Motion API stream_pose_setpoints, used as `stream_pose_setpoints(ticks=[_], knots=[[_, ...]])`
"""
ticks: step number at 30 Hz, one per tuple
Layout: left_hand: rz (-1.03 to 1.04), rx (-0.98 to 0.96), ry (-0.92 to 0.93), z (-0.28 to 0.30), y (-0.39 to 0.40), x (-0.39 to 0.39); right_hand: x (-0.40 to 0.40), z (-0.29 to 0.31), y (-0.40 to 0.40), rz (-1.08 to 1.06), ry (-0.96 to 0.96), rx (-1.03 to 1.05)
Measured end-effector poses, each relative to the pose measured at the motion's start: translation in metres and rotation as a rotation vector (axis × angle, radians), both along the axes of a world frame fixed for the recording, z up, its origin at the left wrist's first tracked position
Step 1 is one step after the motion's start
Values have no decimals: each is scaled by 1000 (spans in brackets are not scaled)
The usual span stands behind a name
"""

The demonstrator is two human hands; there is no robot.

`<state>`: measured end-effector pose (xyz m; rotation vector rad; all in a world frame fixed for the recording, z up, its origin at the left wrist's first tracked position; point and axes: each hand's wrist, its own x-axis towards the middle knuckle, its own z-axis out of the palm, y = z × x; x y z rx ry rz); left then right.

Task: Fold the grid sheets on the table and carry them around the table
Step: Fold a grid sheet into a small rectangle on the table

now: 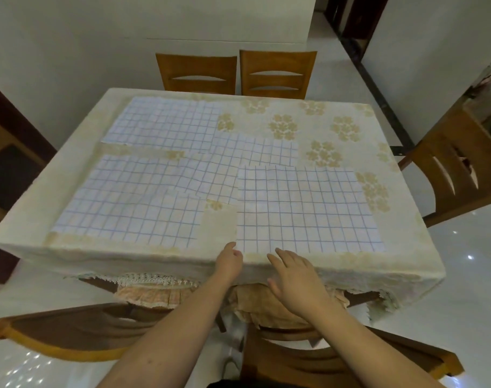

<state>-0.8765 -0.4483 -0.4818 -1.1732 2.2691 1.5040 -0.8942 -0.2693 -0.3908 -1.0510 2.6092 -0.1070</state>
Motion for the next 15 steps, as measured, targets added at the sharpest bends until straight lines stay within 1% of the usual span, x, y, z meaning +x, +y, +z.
stream_pose_setpoints(ticks=[4, 6, 10, 15], knots=[[168, 121, -69, -9, 0, -23, -15, -2, 13, 24, -14, 22], [242, 100, -88, -15, 0, -32, -21, -3, 19, 13, -23, 12], [230, -24, -159, -21, 1, -44, -31, -4, 25, -19, -30, -12], [170, -94, -221, -20, 0, -47, -35, 0, 29, -52, -18, -17]])
